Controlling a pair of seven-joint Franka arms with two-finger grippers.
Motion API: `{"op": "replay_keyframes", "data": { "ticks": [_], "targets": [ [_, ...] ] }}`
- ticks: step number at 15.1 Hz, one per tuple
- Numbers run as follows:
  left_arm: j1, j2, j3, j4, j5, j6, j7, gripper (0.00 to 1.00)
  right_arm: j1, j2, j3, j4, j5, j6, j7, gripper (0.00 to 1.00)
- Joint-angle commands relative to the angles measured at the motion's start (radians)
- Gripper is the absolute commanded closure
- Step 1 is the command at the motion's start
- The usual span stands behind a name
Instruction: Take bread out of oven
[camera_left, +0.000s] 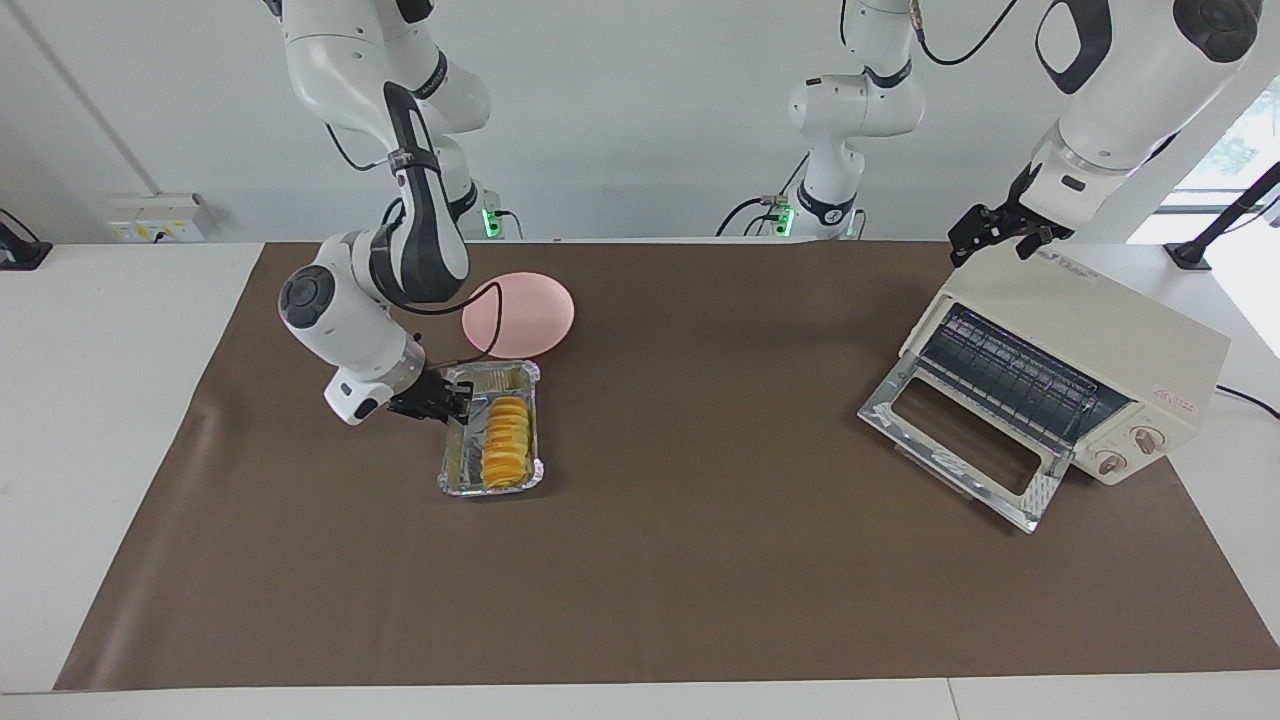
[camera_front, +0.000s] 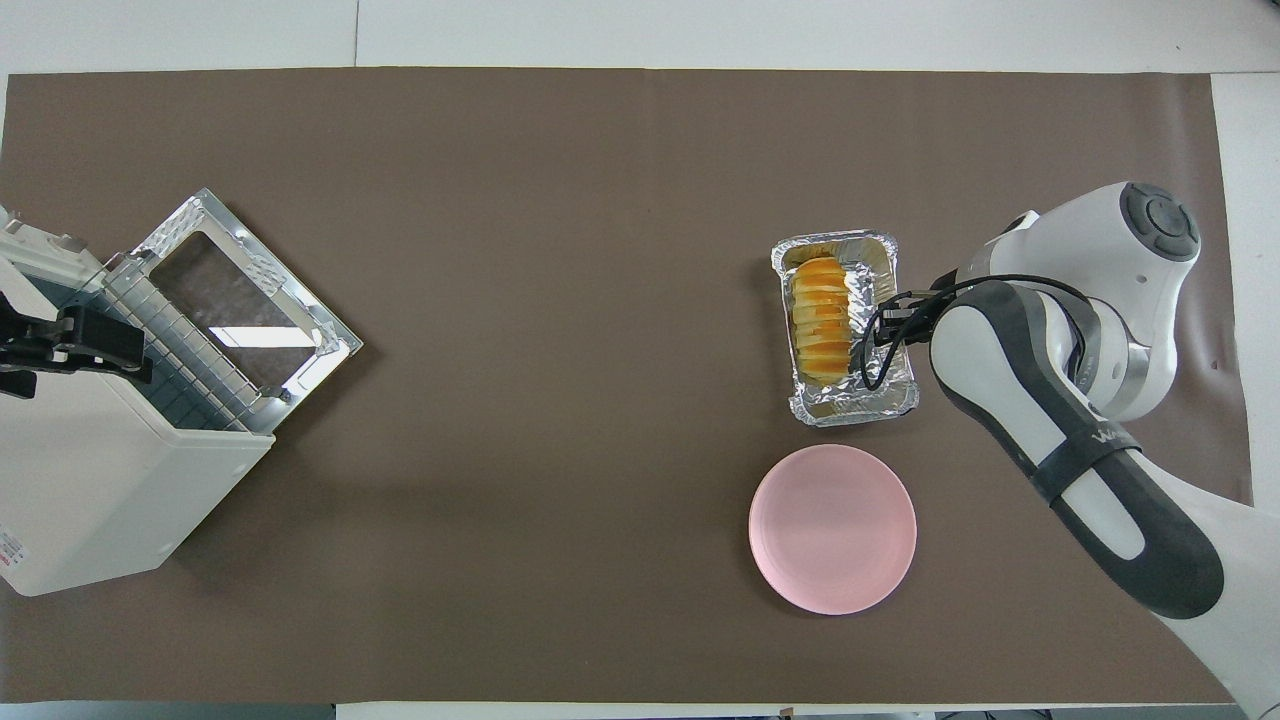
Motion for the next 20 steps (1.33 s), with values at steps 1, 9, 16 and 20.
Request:
{"op": "replay_keyframes", "data": {
  "ticks": [1,9,16,20],
  "targets": [
    [0.005,-0.003,-0.002,0.011,0.011,-0.021,-0.001,0.00,0.017,-0.034,0.006,0.054,-0.003,-0.026,0.044,0.00],
    [0.005,-0.003,-0.002,0.011,0.011,-0.021,0.000,0.00,0.118,0.032,0.007,0.074,-0.091,0.111,0.190,0.00],
    [0.005,-0.003,-0.002,0.011,0.011,-0.021,0.000,0.00,0.129,0.049,0.009,0.007,-0.092,0.204,0.194,0.02],
    [0.005,-0.003,-0.002,0.011,0.011,-0.021,0.000,0.00,0.149,0.047,0.009,-0.013,-0.092,0.218,0.199,0.38]
  ]
}}
